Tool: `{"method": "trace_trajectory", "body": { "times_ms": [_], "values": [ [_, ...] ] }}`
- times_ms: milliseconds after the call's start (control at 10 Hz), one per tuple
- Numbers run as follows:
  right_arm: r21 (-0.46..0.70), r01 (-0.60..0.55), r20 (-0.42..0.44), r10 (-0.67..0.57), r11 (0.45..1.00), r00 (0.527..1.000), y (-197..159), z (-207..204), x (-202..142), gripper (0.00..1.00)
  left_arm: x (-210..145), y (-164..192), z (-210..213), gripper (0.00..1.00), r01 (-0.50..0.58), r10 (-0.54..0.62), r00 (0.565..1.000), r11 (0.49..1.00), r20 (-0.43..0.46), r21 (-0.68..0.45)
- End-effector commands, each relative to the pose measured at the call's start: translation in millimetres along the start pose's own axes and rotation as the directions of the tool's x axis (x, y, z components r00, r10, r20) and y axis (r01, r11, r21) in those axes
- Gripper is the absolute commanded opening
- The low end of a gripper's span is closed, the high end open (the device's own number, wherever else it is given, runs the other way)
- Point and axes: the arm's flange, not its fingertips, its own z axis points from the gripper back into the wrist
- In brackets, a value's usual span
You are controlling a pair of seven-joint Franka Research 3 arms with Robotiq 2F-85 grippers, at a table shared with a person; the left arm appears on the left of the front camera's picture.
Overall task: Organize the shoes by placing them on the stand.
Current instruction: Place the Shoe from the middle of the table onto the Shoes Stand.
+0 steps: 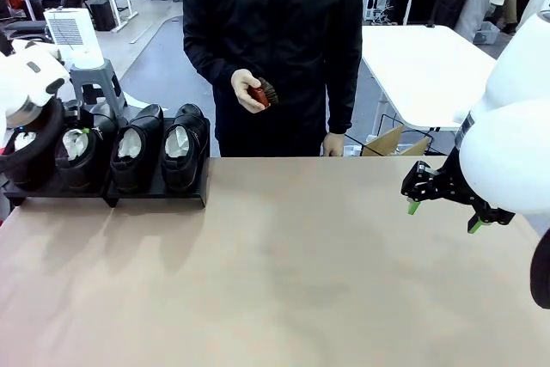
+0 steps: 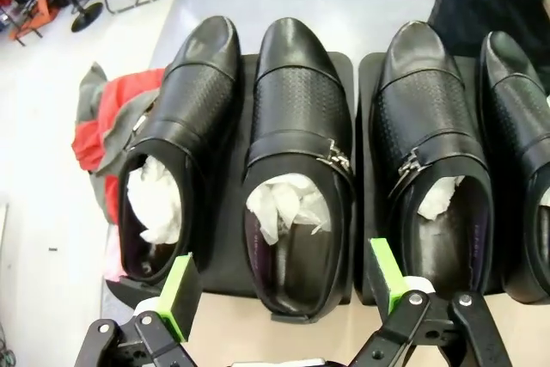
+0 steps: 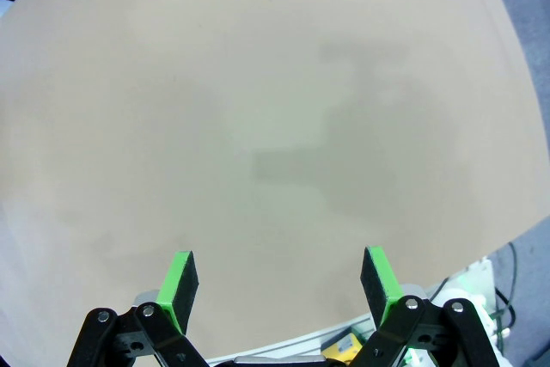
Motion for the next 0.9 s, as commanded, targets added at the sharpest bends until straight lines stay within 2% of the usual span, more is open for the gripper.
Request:
{"method": "trace_trajectory", "body": {
  "times_ms": [0, 800],
  "values": [
    [0.001, -0.008, -0.002, 0.008, 1.000, 1.000, 0.2, 1.2, 1.7, 1.00, -0.8, -3.4, -3.4, 1.00, 0.008, -0.007, 1.000, 1.000, 0.011, -0.013],
    [0.001, -0.008, -0.002, 0.008, 1.000, 1.000, 0.2, 1.2, 1.7, 1.00, -0.8, -3.4, -3.4, 1.00, 0.008, -0.007, 1.000, 1.000, 0.011, -0.013]
  ]
}}
